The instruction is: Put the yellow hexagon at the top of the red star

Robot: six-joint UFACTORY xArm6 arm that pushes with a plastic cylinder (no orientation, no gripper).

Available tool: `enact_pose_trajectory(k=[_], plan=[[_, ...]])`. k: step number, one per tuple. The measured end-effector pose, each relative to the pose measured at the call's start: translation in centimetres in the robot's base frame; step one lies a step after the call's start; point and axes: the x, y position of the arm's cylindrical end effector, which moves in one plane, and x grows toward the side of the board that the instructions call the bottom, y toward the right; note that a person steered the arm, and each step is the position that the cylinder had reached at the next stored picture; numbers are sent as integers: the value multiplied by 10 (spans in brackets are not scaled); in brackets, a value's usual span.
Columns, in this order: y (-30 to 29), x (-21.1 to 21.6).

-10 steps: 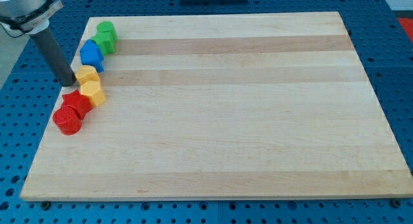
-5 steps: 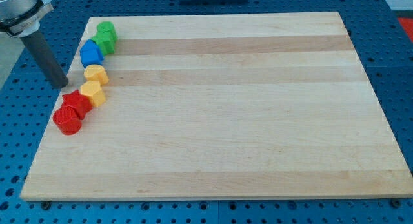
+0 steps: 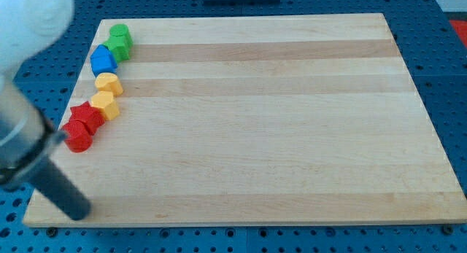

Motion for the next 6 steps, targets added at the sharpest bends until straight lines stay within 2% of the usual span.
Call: enact_pose_trajectory(k=[1,2,3,5,6], plan=[[33,-48],[34,-112],[32,-148],[-6,-172],[-12,-167]])
